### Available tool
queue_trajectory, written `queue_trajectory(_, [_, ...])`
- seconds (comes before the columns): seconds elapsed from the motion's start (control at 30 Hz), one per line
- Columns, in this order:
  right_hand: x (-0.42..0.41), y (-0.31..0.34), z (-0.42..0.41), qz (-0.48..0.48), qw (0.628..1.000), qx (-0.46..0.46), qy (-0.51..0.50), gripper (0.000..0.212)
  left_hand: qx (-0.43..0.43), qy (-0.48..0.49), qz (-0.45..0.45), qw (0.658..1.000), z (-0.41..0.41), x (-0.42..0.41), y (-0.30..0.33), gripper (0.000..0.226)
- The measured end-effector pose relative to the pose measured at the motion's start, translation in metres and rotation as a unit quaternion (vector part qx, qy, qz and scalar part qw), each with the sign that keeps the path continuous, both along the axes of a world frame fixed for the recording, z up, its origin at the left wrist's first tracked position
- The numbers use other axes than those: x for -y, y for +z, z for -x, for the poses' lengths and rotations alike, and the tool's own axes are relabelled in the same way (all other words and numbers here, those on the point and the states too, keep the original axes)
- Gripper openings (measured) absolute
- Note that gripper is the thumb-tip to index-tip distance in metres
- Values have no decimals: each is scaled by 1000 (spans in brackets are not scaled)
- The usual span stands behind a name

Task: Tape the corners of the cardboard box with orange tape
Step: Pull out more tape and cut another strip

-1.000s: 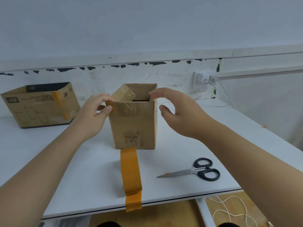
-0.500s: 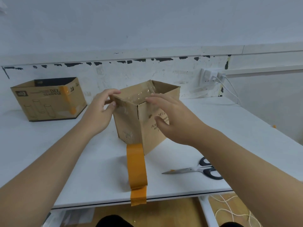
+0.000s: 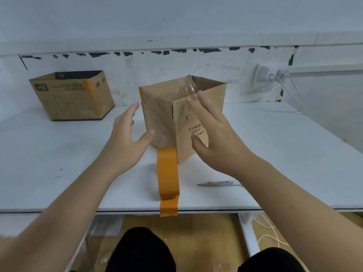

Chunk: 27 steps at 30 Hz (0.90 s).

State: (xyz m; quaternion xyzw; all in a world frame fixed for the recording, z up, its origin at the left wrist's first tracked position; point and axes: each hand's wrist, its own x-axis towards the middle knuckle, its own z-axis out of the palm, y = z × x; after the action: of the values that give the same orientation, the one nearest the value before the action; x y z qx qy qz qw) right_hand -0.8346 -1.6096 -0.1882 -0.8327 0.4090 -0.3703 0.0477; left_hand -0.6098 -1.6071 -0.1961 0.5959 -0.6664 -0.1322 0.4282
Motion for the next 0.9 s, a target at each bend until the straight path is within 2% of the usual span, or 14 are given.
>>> queue_trajectory(0.1, [-13,-9,4,-27,998,53,7,52,-38,14,24,999,0,-50,-11,37])
queue_trajectory(0.17, [-24,-17,5,-62,994,81,28,33,-92,-23,-2,995,-1,-89,-20,20])
queue_trajectory(0.27, [-40,-33,0,-121,986,82,75,26,-114,-96,-121,981,7,-133,-45,31])
queue_trajectory(0.37, [-49,-48,-9,-140,981,67,119,27,-98,-93,-264,955,14,-146,-83,41])
queue_trajectory(0.4, [-50,-52,-12,-139,980,62,128,26,-124,-81,-299,943,16,-144,-94,44])
queue_trajectory(0.47, [-49,-59,-16,-130,979,55,145,26,-244,-53,-331,910,22,-137,-111,49])
queue_trajectory(0.53, [-47,-65,-19,-107,980,36,165,23,-362,-40,-315,877,31,-128,-119,53])
queue_trajectory(0.67, [-45,-70,-18,-99,981,17,167,20,-476,-19,-257,841,51,-119,-121,40])
queue_trajectory(0.73, [-44,-72,-18,-111,981,10,159,20,-498,-9,-241,833,57,-119,-121,38])
queue_trajectory(0.9, [-45,-71,-19,-136,977,18,165,20,-486,0,-226,844,61,-123,-121,30])
